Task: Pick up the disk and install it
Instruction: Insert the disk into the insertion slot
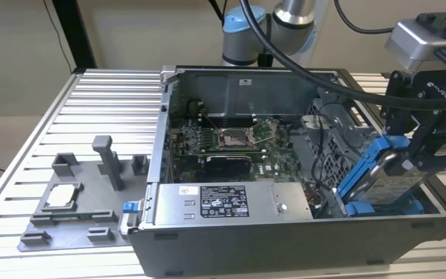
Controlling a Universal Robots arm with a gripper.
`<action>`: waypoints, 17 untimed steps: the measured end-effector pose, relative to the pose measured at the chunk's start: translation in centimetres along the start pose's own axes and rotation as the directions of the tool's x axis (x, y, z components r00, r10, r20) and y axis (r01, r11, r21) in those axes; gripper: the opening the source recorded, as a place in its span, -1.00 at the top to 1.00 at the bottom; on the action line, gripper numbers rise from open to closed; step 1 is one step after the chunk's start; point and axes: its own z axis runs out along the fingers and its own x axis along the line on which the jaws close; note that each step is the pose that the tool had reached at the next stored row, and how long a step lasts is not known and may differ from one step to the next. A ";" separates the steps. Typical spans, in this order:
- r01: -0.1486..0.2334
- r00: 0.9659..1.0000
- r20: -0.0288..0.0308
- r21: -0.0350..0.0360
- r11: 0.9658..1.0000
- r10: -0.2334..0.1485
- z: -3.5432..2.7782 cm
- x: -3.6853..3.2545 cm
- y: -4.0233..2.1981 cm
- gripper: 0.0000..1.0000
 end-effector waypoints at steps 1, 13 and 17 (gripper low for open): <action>0.000 1.000 0.000 0.000 1.000 0.000 0.01 0.00 0.00 1.00; 0.000 1.000 0.000 0.000 1.000 0.000 0.05 0.00 0.00 -1.00; 0.000 1.000 0.000 0.002 1.000 0.000 0.08 0.00 -0.01 -1.00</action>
